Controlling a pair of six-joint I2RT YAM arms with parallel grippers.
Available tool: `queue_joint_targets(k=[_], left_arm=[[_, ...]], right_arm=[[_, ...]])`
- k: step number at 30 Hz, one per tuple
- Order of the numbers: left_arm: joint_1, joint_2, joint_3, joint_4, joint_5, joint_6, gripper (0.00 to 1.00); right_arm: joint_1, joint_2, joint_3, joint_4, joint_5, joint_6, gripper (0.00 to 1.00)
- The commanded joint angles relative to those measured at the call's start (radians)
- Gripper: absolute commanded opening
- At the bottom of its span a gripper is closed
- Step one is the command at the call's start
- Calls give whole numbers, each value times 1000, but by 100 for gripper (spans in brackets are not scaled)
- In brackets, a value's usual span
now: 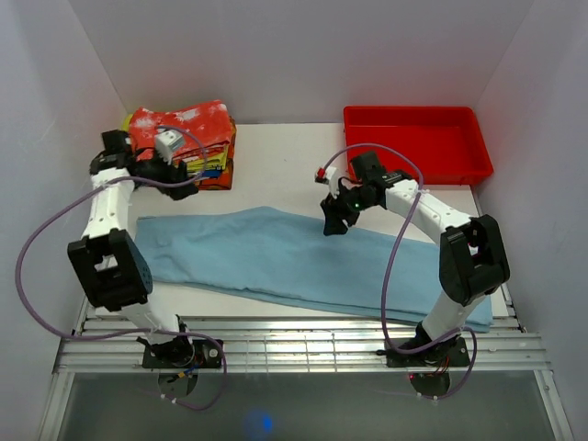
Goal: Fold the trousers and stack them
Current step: Fold the trousers
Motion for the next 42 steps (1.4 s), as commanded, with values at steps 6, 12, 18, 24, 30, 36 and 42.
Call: queue_joint_targets(k=[6,12,18,24,30,36,42], left_arm=[[-305,422,231,214,102,-415,69],[-413,579,262,250,168,-469,69],[-431,604,200,212,199,-446,69],[-445,596,150,66,291,-289,68],[-448,562,78,24,328,-213,58],[-447,538,35,168,213,-303,0],[-440,414,-21,495,28,-474,0]], right_arm=[[59,-124,-268,-181,-38,-164,50],[154,-201,-419,-90,102,-196,51],[217,-212,-545,-7,217,-229,50],[222,-172,-560,19,245,-230,43],[222,-154,-563,30,257,-230,33],[222,-160,-586,19,268,-247,8],[222,-161,-641,-6,282,-285,8]])
